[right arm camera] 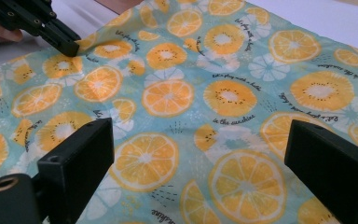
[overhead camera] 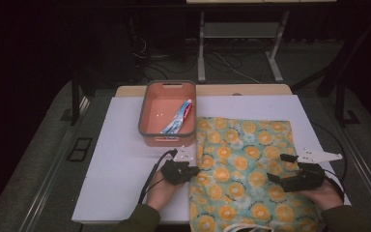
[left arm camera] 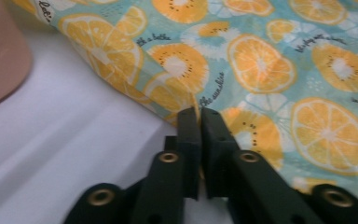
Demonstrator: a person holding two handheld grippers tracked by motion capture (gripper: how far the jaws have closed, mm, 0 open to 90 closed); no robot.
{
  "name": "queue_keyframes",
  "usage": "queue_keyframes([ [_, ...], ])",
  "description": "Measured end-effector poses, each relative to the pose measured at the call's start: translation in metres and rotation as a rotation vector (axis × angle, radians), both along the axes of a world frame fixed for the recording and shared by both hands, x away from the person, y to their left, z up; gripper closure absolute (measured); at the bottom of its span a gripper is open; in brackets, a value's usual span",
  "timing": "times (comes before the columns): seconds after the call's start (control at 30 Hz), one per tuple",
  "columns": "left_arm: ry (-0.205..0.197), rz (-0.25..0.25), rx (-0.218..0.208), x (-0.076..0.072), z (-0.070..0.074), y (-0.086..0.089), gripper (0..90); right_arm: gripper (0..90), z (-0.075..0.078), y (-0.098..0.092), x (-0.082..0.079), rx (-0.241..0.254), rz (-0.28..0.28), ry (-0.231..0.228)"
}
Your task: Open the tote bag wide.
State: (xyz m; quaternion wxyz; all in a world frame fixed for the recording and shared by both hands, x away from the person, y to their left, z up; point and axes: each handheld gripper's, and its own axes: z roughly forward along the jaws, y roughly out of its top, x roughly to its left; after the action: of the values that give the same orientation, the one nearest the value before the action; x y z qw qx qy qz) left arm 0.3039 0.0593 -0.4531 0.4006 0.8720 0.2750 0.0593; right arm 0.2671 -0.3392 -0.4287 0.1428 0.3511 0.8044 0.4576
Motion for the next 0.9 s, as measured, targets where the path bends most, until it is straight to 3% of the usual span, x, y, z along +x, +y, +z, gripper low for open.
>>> queue_keyframes([
  [0.07, 0.007, -0.005, 0.004, 0.001, 0.001, -0.001, 88.4, 8.0, 0.0, 0.0, 0.0, 0.0, 0.0, -0.001],
  [0.23, -0.03, -0.009, 0.014, 0.008, 0.005, -0.008, 89.0, 7.9, 0.001, 0.0, 0.0, 0.003, -0.002, -0.002],
  [0.47, -0.074, 0.031, 0.009, 0.041, 0.009, -0.023, 89.1, 8.0, 0.0, 0.0, 0.0, 0.003, 0.0, -0.002],
  [0.6, -0.079, 0.057, -0.022, 0.053, 0.007, -0.029, 88.2, 8.0, 0.0, -0.002, 0.0, 0.007, -0.004, -0.003],
  [0.63, -0.08, 0.069, -0.029, 0.053, 0.006, -0.03, 86.3, 7.9, 0.0, -0.002, 0.0, 0.007, -0.004, -0.003],
  [0.67, -0.083, 0.078, -0.022, 0.054, 0.006, -0.03, 78.3, 7.9, 0.0, -0.002, 0.0, 0.007, -0.003, -0.003],
  [0.7, -0.09, 0.093, -0.012, 0.053, 0.006, -0.03, 78.3, 7.9, 0.0, -0.002, 0.0, 0.007, -0.003, -0.003],
  [0.8, -0.079, 0.106, -0.014, 0.048, 0.012, -0.025, 58.5, 8.0, 0.001, -0.002, -0.001, 0.008, -0.003, -0.004],
  [0.83, -0.075, 0.114, -0.024, 0.044, 0.015, -0.022, 47.9, 7.9, 0.001, -0.002, -0.001, 0.007, -0.003, -0.004],
  [0.9, -0.075, 0.119, -0.022, 0.036, 0.021, -0.017, 44.4, 7.9, 0.001, -0.002, -0.001, 0.007, -0.004, -0.006],
])
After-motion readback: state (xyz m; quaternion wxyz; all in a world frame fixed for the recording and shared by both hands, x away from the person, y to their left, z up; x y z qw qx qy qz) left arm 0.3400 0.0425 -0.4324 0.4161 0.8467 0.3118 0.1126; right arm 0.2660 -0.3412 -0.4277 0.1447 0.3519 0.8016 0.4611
